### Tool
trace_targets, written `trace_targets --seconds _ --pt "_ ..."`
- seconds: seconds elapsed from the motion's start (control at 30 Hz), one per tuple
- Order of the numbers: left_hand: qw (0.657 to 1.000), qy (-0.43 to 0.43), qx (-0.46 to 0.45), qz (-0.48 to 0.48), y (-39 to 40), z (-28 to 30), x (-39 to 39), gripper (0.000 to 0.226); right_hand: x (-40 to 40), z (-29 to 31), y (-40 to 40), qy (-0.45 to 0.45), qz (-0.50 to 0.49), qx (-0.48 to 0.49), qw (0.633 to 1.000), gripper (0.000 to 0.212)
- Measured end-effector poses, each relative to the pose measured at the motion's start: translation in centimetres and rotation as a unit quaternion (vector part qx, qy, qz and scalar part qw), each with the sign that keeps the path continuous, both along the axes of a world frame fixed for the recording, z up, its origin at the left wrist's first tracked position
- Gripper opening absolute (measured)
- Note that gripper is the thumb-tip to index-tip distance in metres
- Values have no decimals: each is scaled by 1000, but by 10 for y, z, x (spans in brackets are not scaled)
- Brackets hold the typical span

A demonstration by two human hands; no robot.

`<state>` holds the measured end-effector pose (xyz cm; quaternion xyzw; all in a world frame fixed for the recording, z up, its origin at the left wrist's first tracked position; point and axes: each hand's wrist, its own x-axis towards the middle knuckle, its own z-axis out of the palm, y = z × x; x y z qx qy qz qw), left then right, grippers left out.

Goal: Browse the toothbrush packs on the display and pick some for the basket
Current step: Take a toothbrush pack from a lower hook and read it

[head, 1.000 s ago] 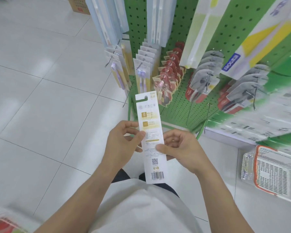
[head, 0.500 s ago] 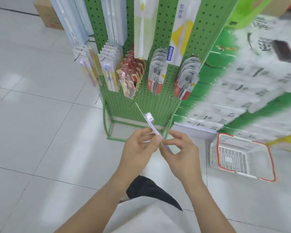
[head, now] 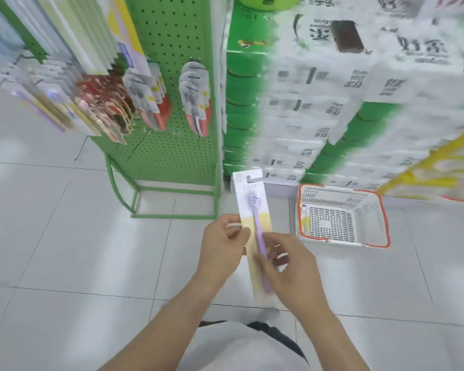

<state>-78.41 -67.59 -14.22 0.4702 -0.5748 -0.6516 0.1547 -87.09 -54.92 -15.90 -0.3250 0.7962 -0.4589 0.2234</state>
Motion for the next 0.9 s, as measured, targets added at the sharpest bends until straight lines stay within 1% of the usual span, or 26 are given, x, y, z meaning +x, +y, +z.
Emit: trace_targets --seconds 0.1,0.17,0.2,0.3,0.37,0.43,0.53,0.6,0.67,0.8,0.9 --pt "999 -7 -12 -51 51 -1 -66 26 -61 -1 56 1 -42 47 998 30" --pt "994 -11 -46 -95 75 -1 -105 29 -93 0 79 -7 -71 55 996 30" --pt "992 -8 -58 -115 87 0 -133 28 -116 -1 92 -11 -92 52 994 29" --pt "988 -9 -69 -139 96 -3 -178 22 -152 -6 103 -21 -132 52 990 24" --pt "986 -26 -60 -151 99 -16 -215 22 -186 -17 110 -34 -127 82 988 24" --pt "988 -47 -31 -147 97 -34 -249 25 -219 -31 112 -46 -112 124 985 24" --pt "983 -78 -13 -166 93 -73 -303 24 -272 -57 107 -60 -115 165 978 19" --pt "974 -106 -28 -197 90 -103 -345 23 -313 -82 102 -75 -122 196 970 15" --pt "966 -124 -43 -224 87 -134 -387 24 -354 -112 98 -104 -128 215 963 16" --pt "939 -168 -72 -290 86 -208 -461 27 -420 -183 97 -151 -139 233 951 18" --pt "932 -194 -81 -296 91 -283 -501 29 -466 -258 101 -188 -136 236 944 18"
